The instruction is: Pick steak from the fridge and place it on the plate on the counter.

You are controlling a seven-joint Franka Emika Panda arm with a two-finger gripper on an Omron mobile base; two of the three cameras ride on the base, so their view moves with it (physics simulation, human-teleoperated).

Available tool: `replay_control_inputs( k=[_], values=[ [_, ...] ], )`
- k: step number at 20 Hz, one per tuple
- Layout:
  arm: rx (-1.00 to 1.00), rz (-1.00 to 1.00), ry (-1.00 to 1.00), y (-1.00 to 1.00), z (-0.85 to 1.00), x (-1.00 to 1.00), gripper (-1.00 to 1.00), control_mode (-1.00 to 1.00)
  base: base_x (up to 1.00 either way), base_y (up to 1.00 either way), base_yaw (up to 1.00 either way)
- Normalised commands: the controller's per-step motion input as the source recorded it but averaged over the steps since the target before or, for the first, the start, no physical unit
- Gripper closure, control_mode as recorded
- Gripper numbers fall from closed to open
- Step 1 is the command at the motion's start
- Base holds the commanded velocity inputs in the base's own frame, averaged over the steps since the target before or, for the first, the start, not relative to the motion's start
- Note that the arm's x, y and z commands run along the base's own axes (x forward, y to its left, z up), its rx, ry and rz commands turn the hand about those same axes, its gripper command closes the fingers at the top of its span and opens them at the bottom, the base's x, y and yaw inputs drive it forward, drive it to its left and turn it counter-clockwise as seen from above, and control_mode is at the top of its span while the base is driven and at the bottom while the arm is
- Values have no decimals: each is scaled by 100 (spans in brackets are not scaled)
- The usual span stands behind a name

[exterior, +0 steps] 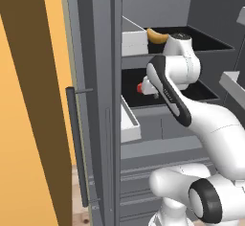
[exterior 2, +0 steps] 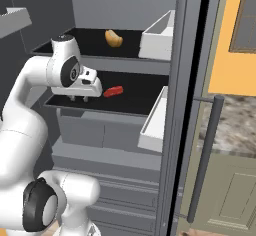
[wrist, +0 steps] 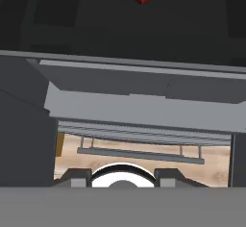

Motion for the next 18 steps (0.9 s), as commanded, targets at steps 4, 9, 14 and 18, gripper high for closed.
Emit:
replay_control_inputs(
  k=[4, 9, 14, 18],
  values=[
    [0, 0, -5, 0, 0, 3, -100, -100, 0, 0, 0],
    [0, -2, -12, 0, -6, 4, -100, -100, 0, 0, 0],
    [0, -13, -10, 0, -15, 9, -100, -100, 0, 0, 0],
    [1, -23, -3, 0, -12, 29, -100, -100, 0, 0, 0]
  ],
)
